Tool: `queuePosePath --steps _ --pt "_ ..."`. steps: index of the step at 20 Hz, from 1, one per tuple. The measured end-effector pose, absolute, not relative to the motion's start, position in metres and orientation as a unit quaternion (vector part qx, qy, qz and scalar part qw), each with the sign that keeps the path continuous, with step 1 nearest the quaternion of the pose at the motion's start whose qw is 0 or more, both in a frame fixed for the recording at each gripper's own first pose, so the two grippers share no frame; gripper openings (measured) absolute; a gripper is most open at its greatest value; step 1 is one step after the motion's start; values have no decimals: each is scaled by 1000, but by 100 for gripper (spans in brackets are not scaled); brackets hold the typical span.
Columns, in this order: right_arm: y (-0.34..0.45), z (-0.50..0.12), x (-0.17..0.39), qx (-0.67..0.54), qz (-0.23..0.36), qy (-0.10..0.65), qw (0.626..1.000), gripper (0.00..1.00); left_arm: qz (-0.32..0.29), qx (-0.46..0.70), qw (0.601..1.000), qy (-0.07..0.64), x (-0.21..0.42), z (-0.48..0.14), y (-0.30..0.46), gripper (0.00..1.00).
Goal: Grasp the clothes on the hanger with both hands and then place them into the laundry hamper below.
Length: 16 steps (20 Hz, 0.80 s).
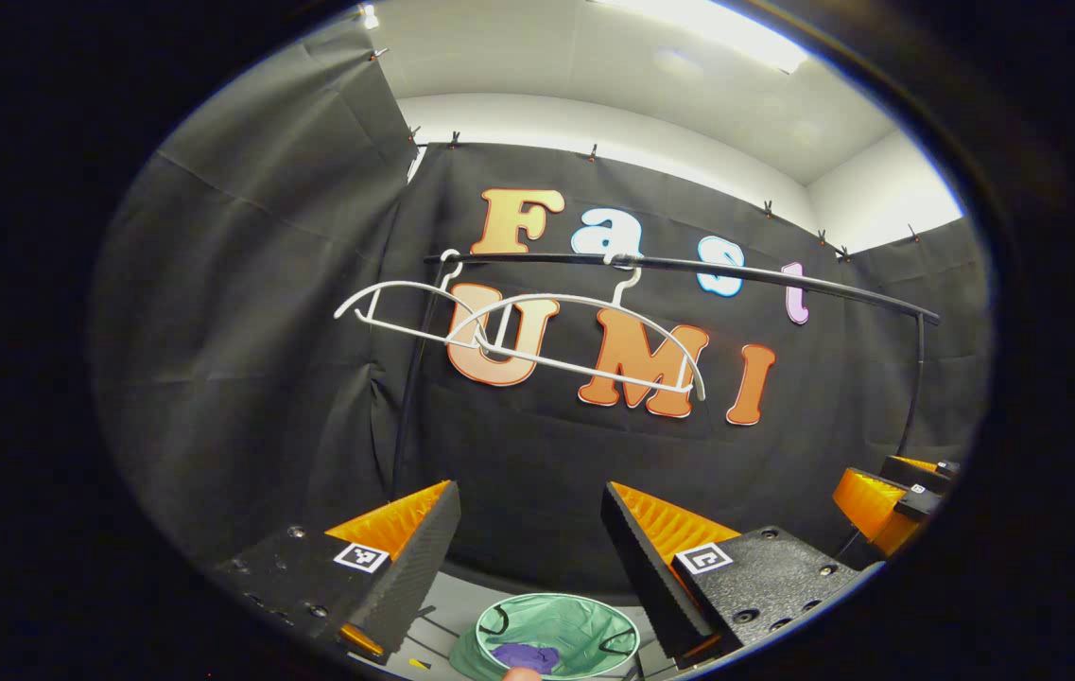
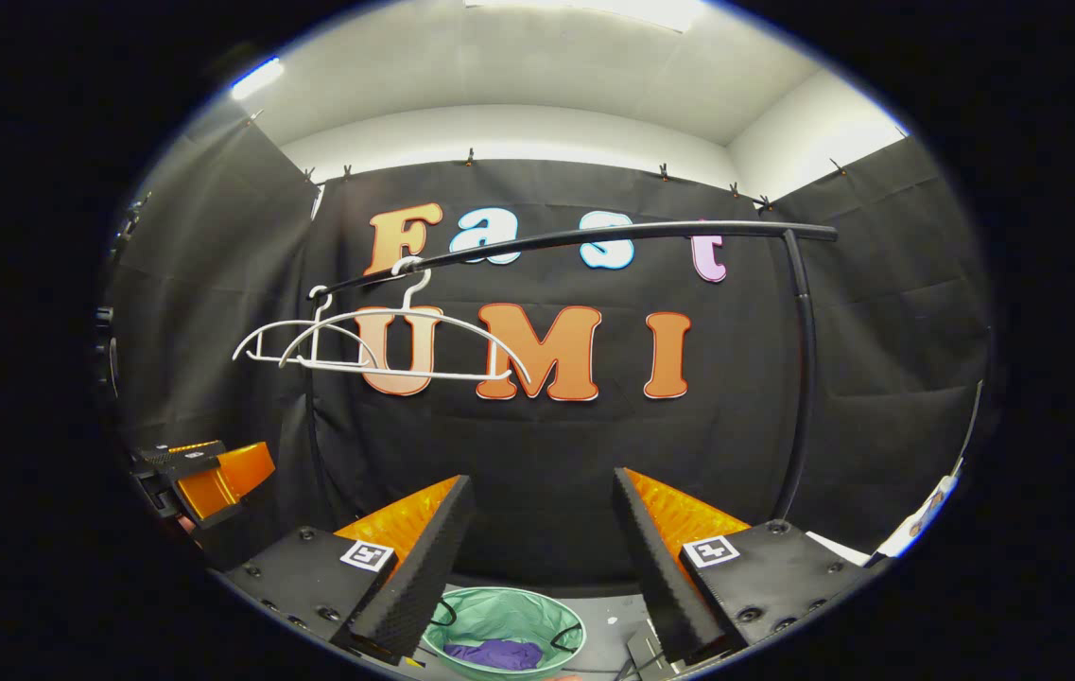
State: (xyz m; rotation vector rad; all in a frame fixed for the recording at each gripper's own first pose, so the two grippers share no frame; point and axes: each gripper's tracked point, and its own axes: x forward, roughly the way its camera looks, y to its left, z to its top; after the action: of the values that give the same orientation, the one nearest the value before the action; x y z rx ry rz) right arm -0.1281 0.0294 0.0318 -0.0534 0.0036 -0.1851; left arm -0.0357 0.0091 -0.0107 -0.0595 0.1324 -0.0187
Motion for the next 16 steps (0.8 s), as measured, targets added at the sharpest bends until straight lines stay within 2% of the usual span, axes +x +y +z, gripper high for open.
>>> queuePosePath --steps 1,2,4,7,9,14,16 --pt "28 33 -134 -23 -84 -2 996 97 -5 -29 998 62 -43 -7 8 92" --pt "27 36 -138 -16 -74 -6 997 97 0 -31 998 53 -49 -2 5 95" --pt "22 29 -150 -7 -53 7 999 96 13 -25 998 54 -65 0 -6 92" --pt "1 32 -171 -14 -47 7 999 94 7 -30 999 43 -84 9 -37 92" --pt "-7 34 -183 -11 -38 5 999 96 9 -51 998 47 -93 8 -53 99" --pt "-32 25 -201 7 -29 16 999 94 14 -57 997 43 -106 11 -81 92" --pt "-40 24 -206 18 -26 16 999 94 15 -45 998 36 -111 13 -89 95"
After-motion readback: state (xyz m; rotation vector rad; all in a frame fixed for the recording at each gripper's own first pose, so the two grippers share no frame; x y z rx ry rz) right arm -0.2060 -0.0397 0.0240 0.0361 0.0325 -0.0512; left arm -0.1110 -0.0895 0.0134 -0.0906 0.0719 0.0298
